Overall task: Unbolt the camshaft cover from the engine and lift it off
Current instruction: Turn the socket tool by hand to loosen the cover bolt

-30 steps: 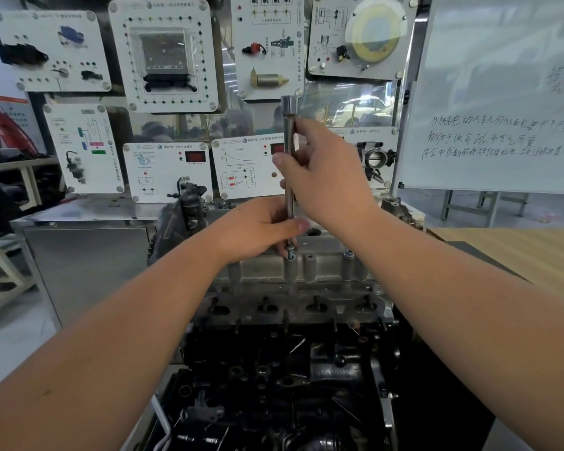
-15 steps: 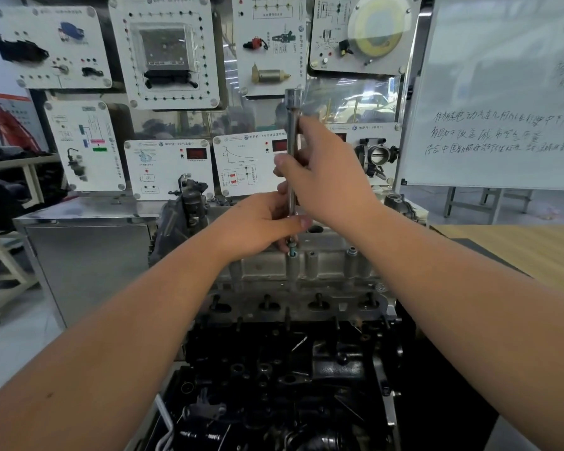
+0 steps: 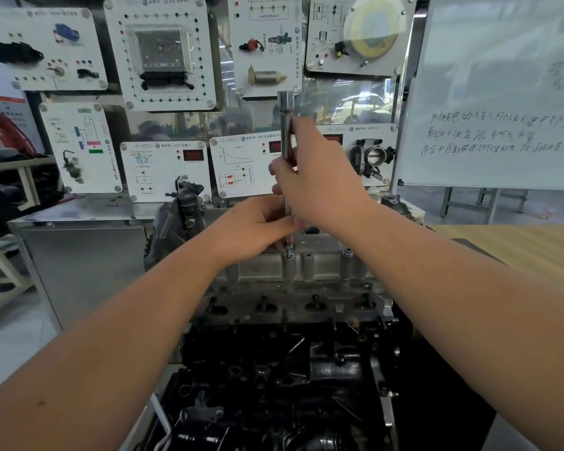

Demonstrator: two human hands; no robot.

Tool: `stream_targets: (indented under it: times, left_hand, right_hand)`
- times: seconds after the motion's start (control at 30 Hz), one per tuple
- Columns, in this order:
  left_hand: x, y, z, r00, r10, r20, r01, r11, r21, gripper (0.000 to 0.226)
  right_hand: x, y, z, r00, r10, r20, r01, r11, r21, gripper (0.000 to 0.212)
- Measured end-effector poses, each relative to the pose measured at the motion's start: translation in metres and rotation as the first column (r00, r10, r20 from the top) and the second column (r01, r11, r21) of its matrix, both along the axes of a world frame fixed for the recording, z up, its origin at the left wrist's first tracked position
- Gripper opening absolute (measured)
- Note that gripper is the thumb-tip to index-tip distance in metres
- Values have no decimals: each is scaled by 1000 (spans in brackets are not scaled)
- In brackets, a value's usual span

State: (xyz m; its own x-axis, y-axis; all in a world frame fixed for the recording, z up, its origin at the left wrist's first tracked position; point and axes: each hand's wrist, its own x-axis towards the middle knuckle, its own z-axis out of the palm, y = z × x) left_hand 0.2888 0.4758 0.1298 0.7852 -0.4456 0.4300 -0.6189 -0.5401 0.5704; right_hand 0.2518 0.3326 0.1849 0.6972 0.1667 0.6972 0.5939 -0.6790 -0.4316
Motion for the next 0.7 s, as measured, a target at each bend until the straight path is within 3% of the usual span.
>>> stream_targets:
  times: [0.2, 0.33, 0.5, 0.7]
  left_hand:
    - [-1, 3, 2, 1000, -15, -16, 14, 1000, -20, 18]
    - [2, 1, -2, 999, 32, -9, -32, 999, -16, 26]
    - [-3, 0, 1, 999, -24, -34, 22, 999, -35, 16]
    - [-2, 3, 1, 1000, -14, 0, 14, 999, -29, 23]
  right_hand:
    - [-5, 1, -1, 999, 39, 4, -38, 999, -26, 14]
    - [-6, 2, 0, 997, 9, 72, -6, 999, -37, 31]
    - [-3, 0, 3, 1000, -14, 21, 15, 999, -50, 10]
    - [-2, 2, -2, 1000, -13, -9, 13, 1000, -13, 11]
